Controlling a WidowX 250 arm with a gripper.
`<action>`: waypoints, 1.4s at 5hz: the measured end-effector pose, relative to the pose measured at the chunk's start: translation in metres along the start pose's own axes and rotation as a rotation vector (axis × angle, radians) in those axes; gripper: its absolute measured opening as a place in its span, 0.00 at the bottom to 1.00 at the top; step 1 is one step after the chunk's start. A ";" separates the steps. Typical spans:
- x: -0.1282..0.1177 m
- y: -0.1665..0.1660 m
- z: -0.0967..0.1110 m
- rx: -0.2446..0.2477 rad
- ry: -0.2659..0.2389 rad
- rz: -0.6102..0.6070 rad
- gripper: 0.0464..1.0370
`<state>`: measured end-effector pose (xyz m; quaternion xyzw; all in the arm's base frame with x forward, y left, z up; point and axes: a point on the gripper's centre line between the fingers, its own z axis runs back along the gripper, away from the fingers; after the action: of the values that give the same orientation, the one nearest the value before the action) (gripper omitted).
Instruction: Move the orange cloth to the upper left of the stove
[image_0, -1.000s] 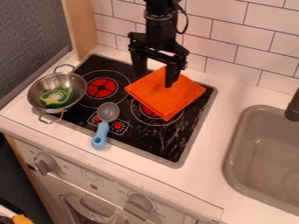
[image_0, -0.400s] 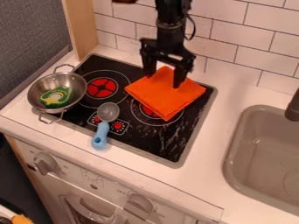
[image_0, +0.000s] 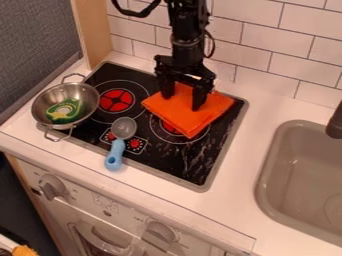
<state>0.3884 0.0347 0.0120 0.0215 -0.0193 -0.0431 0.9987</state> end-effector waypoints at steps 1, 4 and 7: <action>0.001 0.018 -0.002 0.030 -0.022 0.013 0.96; -0.008 0.122 -0.002 0.146 -0.004 0.137 0.96; -0.018 0.163 0.001 0.034 0.014 0.211 0.96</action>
<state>0.3840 0.1981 0.0196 0.0367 -0.0151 0.0626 0.9972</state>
